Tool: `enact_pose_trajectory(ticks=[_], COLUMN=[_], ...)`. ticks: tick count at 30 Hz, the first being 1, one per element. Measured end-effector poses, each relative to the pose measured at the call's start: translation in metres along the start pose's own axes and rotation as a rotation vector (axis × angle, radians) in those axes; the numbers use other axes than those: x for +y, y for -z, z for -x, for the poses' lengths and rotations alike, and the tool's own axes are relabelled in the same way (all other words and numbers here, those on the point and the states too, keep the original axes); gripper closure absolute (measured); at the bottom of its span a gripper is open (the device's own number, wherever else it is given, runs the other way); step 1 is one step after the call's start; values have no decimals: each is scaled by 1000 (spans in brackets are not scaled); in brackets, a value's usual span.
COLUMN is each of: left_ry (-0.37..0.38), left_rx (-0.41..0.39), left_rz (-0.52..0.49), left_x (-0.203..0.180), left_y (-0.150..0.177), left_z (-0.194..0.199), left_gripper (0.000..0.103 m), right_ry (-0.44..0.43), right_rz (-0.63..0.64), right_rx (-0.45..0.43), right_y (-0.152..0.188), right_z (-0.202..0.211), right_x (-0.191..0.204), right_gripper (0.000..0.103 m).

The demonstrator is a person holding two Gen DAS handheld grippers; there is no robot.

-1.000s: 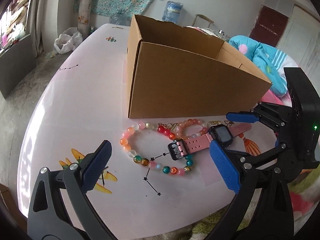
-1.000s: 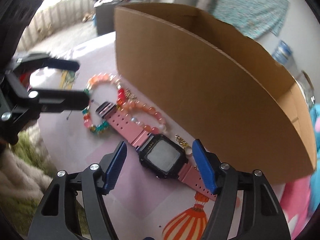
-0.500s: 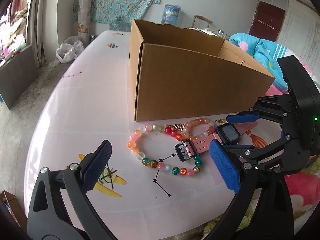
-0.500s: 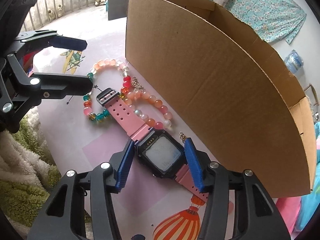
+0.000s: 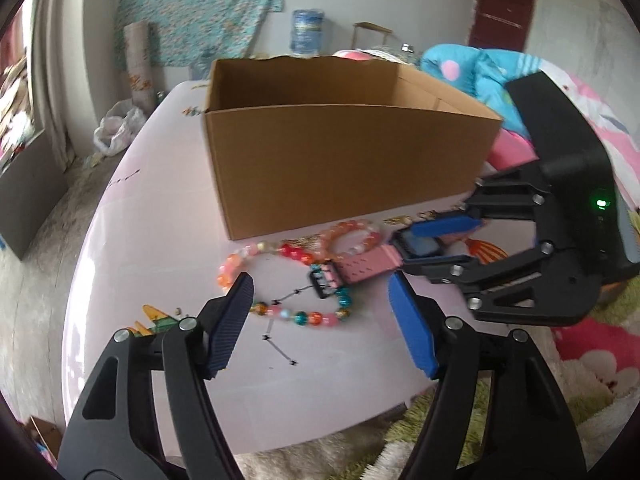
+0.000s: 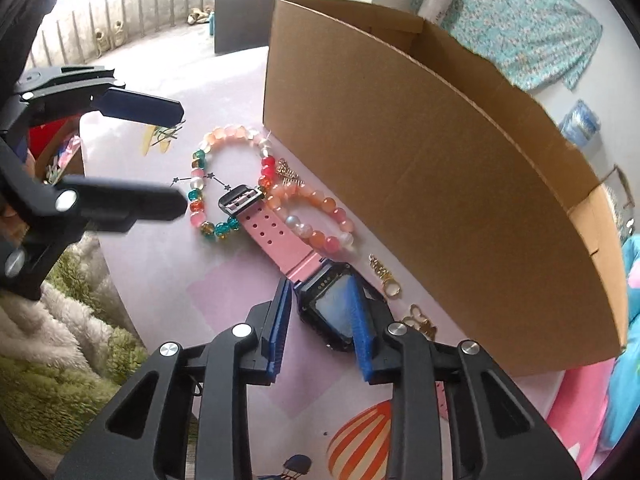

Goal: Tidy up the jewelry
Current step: 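Grasp the watch strap buckle end with the left gripper while the right gripper grips the watch face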

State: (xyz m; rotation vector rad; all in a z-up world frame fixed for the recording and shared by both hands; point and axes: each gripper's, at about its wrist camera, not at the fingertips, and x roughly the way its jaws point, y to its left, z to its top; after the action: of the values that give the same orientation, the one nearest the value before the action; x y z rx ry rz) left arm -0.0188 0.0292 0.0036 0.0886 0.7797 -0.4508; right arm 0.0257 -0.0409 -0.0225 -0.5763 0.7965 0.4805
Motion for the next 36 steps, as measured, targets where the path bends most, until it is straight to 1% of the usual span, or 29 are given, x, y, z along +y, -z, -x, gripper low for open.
enact_pose_trajectory(ticks=[1, 2, 3, 5, 6, 7, 9, 11, 14, 17, 20, 23, 28, 32, 36], left_ry=[-9, -23, -31, -37, -34, -30, -23, -19, -13, -23, -39, -62, -98, -106, -172], left_rx=[1, 4, 13, 21, 26, 28, 30, 31, 30, 31, 31, 27, 20, 51, 41], left_rz=[-14, -34, -53, -64, -66, -68, -76, -88, -96, -123, -168, -235, -380, -459, -570], left_x=[-3, -7, -11, -13, -15, -15, -16, -18, -19, -23, -30, -40, -59, -72, -84], left_y=[1, 1, 2, 2, 3, 4, 6, 7, 8, 9, 10, 10, 15, 21, 29], left_z=[0, 0, -1, -2, -3, -3, -3, -3, -6, -8, -12, -17, -22, -31, -36], left_gripper=[37, 42, 47, 51, 55, 57, 63, 66, 71, 72, 72, 72, 71, 71, 71], right_ry=[3, 4, 1, -10, -21, -34, -30, -80, -131, -143, -180, -196, -248, -299, -343], right_rz=[5, 7, 12, 26, 36, 45, 66, 42, 17, 31, 23, 38, 37, 37, 39], right_rx=[-5, -8, -7, -4, 2, 12, 18, 24, 44, 67, 82, 95, 123, 141, 145], right_y=[0, 0, 0, -1, -2, -4, -4, -6, -9, -12, -12, -8, 0, 5, 7], right_z=[0, 0, 0, -2, -4, -7, -12, -15, -18, -19, -18, -18, -19, -20, -21], right_x=[-1, -2, -3, -8, -9, -11, -14, -23, -34, -38, -38, -36, -37, -43, -51], right_gripper=[71, 67, 61, 56, 55, 55, 53, 53, 52, 56, 56, 56, 56, 56, 57])
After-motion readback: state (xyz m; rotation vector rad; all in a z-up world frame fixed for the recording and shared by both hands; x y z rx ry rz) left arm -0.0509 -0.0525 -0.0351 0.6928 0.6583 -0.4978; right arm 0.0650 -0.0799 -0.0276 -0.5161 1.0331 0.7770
